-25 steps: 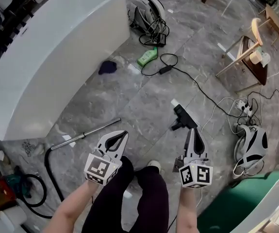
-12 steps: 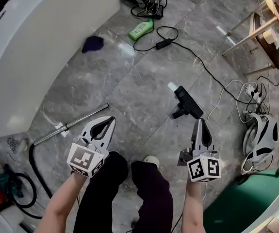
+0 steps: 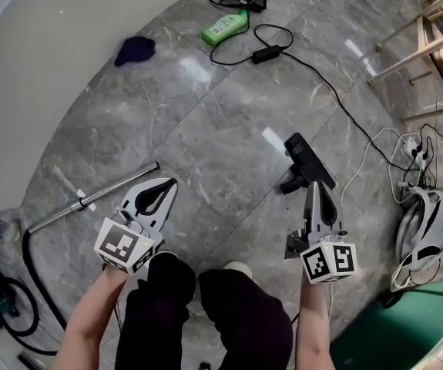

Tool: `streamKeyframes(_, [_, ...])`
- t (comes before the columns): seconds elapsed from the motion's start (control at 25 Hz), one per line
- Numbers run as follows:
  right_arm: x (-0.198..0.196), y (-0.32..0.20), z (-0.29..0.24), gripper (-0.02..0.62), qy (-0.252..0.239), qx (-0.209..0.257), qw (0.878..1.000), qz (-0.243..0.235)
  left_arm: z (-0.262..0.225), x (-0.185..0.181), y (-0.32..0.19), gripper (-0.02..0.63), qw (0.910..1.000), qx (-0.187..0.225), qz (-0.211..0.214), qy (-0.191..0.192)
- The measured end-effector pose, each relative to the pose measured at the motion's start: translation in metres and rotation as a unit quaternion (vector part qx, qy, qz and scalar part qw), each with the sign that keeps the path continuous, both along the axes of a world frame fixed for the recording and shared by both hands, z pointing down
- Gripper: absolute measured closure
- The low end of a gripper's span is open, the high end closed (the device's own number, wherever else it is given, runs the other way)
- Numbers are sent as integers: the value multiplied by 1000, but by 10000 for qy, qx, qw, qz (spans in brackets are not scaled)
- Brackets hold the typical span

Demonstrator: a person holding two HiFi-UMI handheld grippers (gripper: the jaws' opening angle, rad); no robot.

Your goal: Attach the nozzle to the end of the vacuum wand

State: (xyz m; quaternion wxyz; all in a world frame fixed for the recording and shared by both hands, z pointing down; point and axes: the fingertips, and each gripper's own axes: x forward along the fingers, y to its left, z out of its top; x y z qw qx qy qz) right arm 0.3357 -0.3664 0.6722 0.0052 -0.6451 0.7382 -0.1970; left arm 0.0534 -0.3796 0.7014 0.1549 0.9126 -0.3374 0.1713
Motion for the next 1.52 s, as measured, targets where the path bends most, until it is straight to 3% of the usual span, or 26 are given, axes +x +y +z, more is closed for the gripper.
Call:
streamKeyframes(0.28, [-39,-45,50,580,271,197,9953,-910,63,-2,-15,597,9997,-128,-18,225])
streamKeyframes(0.6, [-56,-60,108,580,286,648,9864,-1481,131,-9,-39,597,9980,211,-73,588])
streamKeyframes(0.72, [-71,-43,137,580,558,598,9763,-2004,157,-11,-34,597,9967,241,-88,775])
streamKeyframes(0.92, [-86,-8,175,580,1622,398,9444,-2832,179,-12,-10,597,9947,327,129,962])
streamKeyframes(1.08, [-81,6,181,580,1809,270,9394,-2898,189,-12,7,597,9958,238,234,850])
streamKeyframes(1.28, [-75,15,187,580,1958,286,9427,-2688,200,-4,20,597,9966,197,387,698])
streamKeyframes(1.4, [-66,22,196,580,2583,275,9277,-2682,199,-2,25,597,9961,150,394,777])
streamKeyframes(1.52, [-54,30,209,554,3157,-81,9006,-2988,200,-2,30,597,9962,101,453,735])
